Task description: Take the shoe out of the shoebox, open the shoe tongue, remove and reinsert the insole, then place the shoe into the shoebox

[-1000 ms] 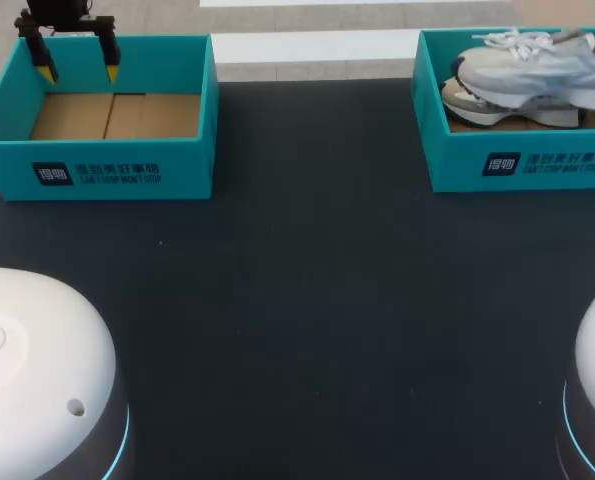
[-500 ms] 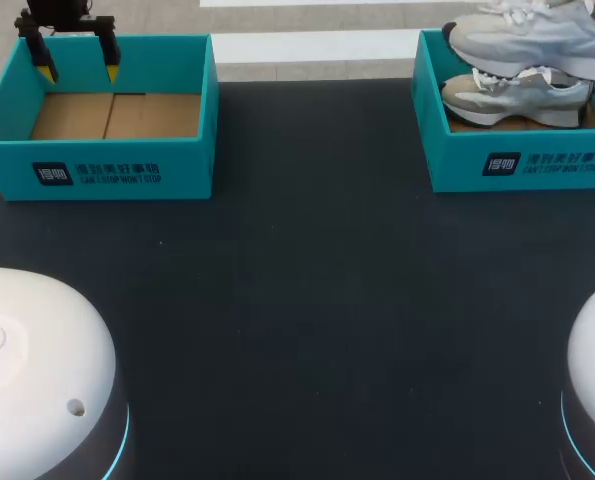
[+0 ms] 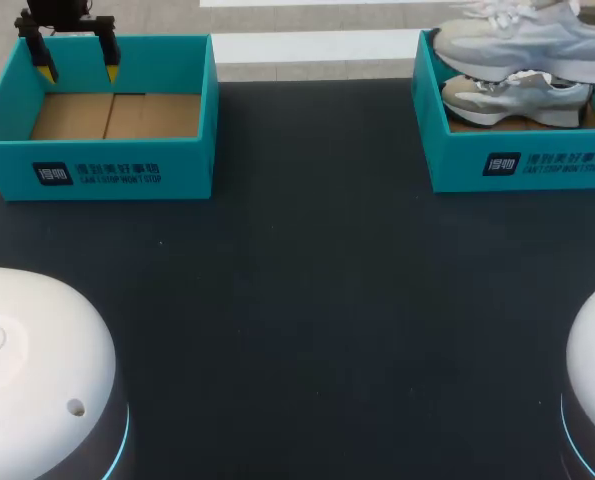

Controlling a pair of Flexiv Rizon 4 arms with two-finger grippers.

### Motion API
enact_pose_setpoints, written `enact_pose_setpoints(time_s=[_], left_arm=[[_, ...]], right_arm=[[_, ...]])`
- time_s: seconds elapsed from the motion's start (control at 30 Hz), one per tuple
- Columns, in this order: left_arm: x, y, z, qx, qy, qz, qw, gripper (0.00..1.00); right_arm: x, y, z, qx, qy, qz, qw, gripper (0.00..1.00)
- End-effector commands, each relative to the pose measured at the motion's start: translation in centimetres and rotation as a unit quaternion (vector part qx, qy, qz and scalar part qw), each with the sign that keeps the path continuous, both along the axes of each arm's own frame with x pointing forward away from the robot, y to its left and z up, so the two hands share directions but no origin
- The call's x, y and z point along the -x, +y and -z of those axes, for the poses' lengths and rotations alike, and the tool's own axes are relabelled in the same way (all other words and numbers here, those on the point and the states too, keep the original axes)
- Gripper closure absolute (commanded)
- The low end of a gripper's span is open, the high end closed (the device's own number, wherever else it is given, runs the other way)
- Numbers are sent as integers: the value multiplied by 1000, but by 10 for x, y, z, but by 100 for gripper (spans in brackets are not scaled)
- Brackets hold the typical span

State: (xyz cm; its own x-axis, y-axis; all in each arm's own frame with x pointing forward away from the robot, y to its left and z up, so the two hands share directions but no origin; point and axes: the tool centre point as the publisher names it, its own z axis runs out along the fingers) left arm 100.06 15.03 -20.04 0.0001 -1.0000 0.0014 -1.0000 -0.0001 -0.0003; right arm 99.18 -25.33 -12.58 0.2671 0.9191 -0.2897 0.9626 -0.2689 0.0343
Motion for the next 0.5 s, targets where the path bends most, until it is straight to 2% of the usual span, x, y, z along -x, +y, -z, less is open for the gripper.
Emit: enact_pose_setpoints(time_s=[0.03,0.23,0.33,0.47,0.5], left_arm=[[0,0,0,0,0,0,1000,0],[0,0,0,0,0,0,1000,0],[0,0,0,0,0,0,1000,0],[0,0,0,0,0,0,1000,0],[0,0,0,0,0,0,1000,0]], right_arm=[[35,26,-3,3,-13,-3,1000,100],[71,69,0,20,-5,4,1000,100],[93,86,4,-11,-11,24,1000,100],[113,102,3,-26,-13,47,998,100],[116,107,3,-30,-6,27,999,100]])
